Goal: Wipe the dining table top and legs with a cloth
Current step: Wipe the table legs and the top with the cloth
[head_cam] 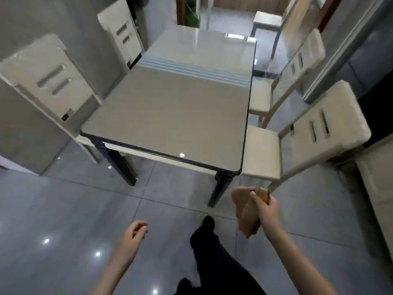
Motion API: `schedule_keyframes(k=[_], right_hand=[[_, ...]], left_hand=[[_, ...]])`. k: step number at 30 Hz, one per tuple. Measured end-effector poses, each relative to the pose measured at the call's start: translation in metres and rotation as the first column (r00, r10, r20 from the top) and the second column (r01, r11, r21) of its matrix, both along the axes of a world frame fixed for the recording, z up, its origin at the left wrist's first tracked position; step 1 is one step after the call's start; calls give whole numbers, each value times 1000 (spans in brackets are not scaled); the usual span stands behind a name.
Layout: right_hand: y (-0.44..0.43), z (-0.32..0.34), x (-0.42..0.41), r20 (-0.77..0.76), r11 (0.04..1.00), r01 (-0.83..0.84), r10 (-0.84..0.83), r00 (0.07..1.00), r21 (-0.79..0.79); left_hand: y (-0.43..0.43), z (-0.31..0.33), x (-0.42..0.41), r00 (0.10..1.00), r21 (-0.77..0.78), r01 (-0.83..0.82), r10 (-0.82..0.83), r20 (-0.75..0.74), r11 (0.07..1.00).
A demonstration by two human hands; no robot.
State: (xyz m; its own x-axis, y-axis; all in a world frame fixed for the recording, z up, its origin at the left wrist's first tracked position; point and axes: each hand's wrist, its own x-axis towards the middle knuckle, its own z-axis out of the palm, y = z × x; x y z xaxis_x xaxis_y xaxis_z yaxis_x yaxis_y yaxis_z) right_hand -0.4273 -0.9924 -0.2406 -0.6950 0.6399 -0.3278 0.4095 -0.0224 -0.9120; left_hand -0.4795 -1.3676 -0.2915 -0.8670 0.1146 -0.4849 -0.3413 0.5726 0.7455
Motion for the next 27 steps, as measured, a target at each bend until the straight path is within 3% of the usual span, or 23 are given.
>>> schedule_keyframes(k=[4,7,10,13,17,19,22,27], right_hand=[[22,0,-80,-53,987,-122,128,990,107],[43,-11,-141,-10,927,-292,303,953,237],[64,-39,-190,90,801,-395,400,912,450],[74,-78,-225,286,609,-465,373,883,643],[67,-111,-233,591,415,-727,423,687,548],[62,-120,-228,656,363,-785,433,619,501],[58,-119,-227,650,405,-783,440,620,473],[45,-78,-219,204,826,-387,331,921,410]], left_hand=[[38,-3,-59,1000,23,13,-13,-13,1000],[66,7,-97,1000,6,27,-27,-8,1000],[88,12,-134,999,6,33,-33,-10,999],[102,11,-166,998,-28,50,-51,-32,998],[108,6,-195,994,-80,100,-103,-30,992],[107,3,-207,992,-73,126,-128,-13,989],[106,3,-225,979,-79,201,-203,-22,976],[105,13,-255,936,-48,339,-342,-85,940]])
